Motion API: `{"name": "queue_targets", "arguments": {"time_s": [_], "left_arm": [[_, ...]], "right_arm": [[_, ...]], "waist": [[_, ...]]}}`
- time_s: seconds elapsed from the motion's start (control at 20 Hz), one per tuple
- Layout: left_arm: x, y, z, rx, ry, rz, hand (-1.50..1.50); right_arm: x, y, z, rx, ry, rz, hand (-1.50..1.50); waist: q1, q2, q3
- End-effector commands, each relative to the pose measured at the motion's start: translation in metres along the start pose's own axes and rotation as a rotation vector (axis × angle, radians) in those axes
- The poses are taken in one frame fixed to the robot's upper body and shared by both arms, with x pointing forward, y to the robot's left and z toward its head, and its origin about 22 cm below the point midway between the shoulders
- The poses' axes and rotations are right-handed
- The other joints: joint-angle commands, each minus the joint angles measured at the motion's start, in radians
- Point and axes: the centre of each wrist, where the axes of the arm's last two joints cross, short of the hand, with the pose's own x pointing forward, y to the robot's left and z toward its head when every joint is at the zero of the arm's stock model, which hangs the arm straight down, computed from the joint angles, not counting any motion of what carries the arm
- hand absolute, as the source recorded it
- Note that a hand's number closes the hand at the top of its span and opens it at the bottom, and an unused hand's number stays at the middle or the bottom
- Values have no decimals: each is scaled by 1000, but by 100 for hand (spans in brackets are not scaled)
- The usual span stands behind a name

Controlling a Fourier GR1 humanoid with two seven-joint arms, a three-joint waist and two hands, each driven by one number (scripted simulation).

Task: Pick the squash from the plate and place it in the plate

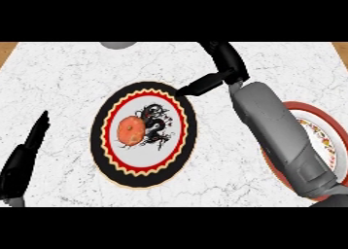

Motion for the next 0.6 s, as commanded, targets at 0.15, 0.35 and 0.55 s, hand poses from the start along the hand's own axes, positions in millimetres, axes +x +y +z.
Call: {"name": "queue_targets", "arguments": {"time_s": [0.15, 0.35, 0.55], "left_arm": [[6, 9, -4, -13, -10, 4, 0], [16, -11, -4, -28, -20, 8, 0], [13, 7, -12, -1, -26, -12, 0]], "right_arm": [[-16, -83, 11, 12, -88, 1, -150], [-39, -102, 26, -8, -86, 9, -150], [-19, -127, 18, -6, -60, 10, -150]], "waist": [[8, 2, 0], [25, 9, 1], [20, 9, 0]]}}
